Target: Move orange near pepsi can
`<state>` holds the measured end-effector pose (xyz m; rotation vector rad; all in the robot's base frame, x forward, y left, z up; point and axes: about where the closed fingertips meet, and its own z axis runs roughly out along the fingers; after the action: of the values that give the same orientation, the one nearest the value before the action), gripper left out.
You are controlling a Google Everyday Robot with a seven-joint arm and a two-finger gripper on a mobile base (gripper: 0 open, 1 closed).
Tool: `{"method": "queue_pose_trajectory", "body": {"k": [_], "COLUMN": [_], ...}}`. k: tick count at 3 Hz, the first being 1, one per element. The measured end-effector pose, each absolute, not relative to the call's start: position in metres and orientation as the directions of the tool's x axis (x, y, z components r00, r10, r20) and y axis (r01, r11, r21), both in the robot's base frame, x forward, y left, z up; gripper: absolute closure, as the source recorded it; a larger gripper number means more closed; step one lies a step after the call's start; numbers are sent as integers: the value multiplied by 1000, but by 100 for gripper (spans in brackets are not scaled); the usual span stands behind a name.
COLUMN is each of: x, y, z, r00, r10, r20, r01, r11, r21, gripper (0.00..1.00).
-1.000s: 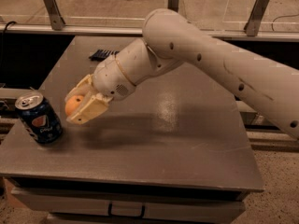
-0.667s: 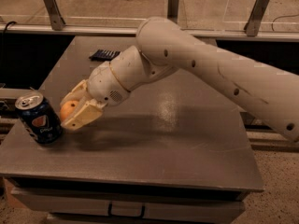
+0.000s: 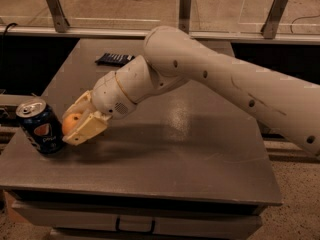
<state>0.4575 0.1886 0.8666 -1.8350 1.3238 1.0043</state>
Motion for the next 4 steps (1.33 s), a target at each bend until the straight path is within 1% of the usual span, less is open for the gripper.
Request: {"method": "queue_pose_trajectory", "body": {"k": [1,2,4], "x": [457,456,456], "y": [190,191,190], "z": [863,861,860], "r00": [190,183,173], "r10": [-454,-449,-446], "r20": [-870,-874,-878], "r01": [-959,-959,-960], "r11": [-274,-276,-276], "r21": [-66,-59,-49], "gripper": [13,0,0]}}
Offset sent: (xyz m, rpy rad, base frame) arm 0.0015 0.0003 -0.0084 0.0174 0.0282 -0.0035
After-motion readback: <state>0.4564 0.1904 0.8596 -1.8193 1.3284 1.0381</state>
